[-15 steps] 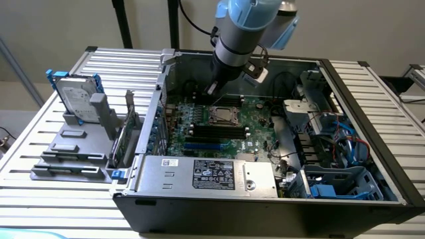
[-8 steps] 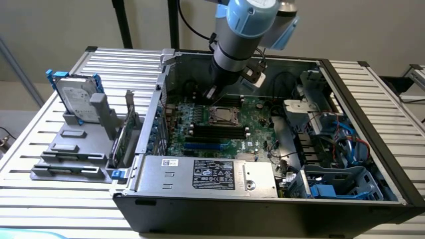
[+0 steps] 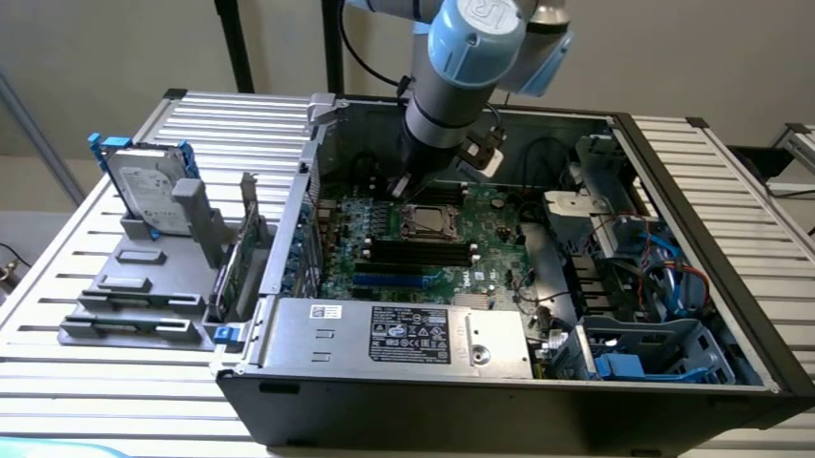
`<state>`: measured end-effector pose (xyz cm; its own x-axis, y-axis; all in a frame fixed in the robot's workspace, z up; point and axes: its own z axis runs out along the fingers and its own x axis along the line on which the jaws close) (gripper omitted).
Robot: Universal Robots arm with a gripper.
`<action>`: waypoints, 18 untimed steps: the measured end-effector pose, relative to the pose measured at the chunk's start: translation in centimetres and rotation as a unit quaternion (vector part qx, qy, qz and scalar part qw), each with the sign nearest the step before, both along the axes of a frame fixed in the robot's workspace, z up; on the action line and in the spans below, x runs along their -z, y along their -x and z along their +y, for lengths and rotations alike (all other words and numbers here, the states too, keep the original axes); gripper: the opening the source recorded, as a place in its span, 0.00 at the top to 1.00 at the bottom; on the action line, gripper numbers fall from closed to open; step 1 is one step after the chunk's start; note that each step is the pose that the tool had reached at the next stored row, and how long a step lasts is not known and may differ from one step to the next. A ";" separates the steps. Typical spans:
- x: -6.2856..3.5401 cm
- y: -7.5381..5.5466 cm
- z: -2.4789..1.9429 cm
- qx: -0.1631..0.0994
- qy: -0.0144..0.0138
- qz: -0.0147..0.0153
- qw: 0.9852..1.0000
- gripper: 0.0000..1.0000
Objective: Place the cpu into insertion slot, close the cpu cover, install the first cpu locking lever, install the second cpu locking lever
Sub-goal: 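Install the first cpu locking lever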
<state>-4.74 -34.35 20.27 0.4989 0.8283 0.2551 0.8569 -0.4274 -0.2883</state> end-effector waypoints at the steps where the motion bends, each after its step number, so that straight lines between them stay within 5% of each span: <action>1: 0.16 0.0 0.00 0.000 0.000 0.000 1.000 0.89; 18: 0.66 -0.9 0.23 0.000 0.001 0.005 1.000 0.89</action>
